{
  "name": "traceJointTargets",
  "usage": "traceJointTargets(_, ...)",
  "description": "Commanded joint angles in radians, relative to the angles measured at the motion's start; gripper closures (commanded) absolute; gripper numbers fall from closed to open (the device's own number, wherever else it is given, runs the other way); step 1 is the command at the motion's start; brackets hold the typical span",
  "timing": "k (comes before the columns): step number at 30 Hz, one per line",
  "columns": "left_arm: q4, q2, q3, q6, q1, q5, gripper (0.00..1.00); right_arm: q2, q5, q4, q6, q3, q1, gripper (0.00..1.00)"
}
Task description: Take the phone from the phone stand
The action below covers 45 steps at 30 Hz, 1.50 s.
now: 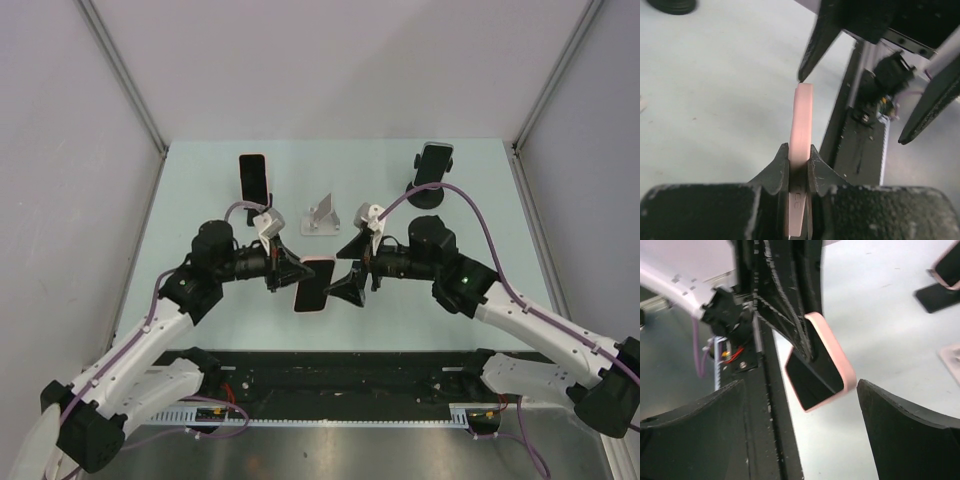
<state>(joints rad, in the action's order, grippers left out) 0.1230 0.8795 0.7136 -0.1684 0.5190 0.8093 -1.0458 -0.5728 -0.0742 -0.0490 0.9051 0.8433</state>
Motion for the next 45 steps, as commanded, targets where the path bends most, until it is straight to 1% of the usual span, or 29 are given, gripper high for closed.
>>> traceJointTargets(1, -0.071, -0.071, 0.026, -0.160, -0.019, -0.308, 1.00, 0.044, 0.256, 0.063, -0.049, 0.003, 0.023, 0.00)
traceJointTargets(2, -0.101, -0.095, 0.018, -0.184, -0.020, -0.340, 1.00, 0.044, 0.290, 0.095, -0.064, -0.014, 0.033, 0.00)
traceJointTargets(4, -0.155, -0.128, -0.028, -0.285, -0.020, -0.413, 1.00, 0.041, 0.391, 0.166, -0.106, -0.035, 0.056, 0.00)
traceJointTargets(5, -0.236, -0.170, -0.055, -0.325, -0.020, -0.480, 1.00, 0.033, 0.431, 0.189, -0.115, -0.044, 0.091, 0.00)
traceJointTargets(6, -0.279, -0.194, -0.084, -0.426, -0.020, -0.514, 1.00, 0.027, 0.509, 0.233, -0.127, -0.063, 0.111, 0.00)
traceJointTargets(7, -0.319, -0.214, -0.148, -0.477, -0.019, -0.548, 1.00, 0.009, 0.555, 0.253, -0.129, -0.066, 0.132, 0.00)
traceJointTargets(8, -0.376, -0.249, -0.173, -0.518, -0.019, -0.615, 1.00, -0.003, 0.658, 0.283, -0.129, -0.069, 0.190, 0.00)
traceJointTargets(9, -0.388, -0.258, -0.192, -0.586, -0.019, -0.639, 1.00, -0.016, 0.703, 0.298, -0.126, -0.069, 0.216, 0.00)
traceJointTargets(10, -0.396, -0.266, -0.215, -0.608, -0.019, -0.657, 1.00, -0.043, 0.752, 0.312, -0.115, -0.069, 0.250, 0.00)
traceJointTargets(11, -0.402, -0.273, -0.220, -0.624, -0.019, -0.668, 1.00, -0.055, 0.846, 0.336, -0.114, -0.069, 0.301, 0.00)
traceJointTargets(13, -0.404, -0.278, -0.229, -0.667, -0.019, -0.671, 1.00, -0.080, 0.916, 0.358, -0.120, -0.069, 0.339, 0.00)
traceJointTargets(14, -0.407, -0.286, -0.230, -0.690, -0.019, -0.673, 1.00, -0.103, 0.974, 0.379, -0.124, -0.069, 0.368, 0.00)
traceJointTargets(17, -0.414, -0.306, -0.240, -0.721, -0.019, -0.682, 1.00, -0.138, 1.053, 0.415, -0.144, -0.069, 0.388, 0.00)
traceJointTargets(20, -0.418, -0.318, -0.240, -0.732, -0.019, -0.677, 1.00, -0.167, 1.088, 0.445, -0.147, -0.068, 0.399, 0.00)
traceJointTargets(24, -0.419, -0.323, -0.240, -0.746, -0.019, -0.662, 1.00, -0.192, 1.099, 0.476, -0.146, -0.066, 0.401, 0.00)
traceJointTargets(40, -0.427, -0.300, -0.235, -0.775, -0.007, -0.621, 1.00, -0.258, 1.064, 0.487, -0.134, -0.023, 0.401, 0.00)
traceJointTargets(45, -0.430, -0.297, -0.236, -0.780, -0.002, -0.608, 1.00, -0.284, 1.079, 0.473, -0.121, 0.002, 0.402, 0.00)
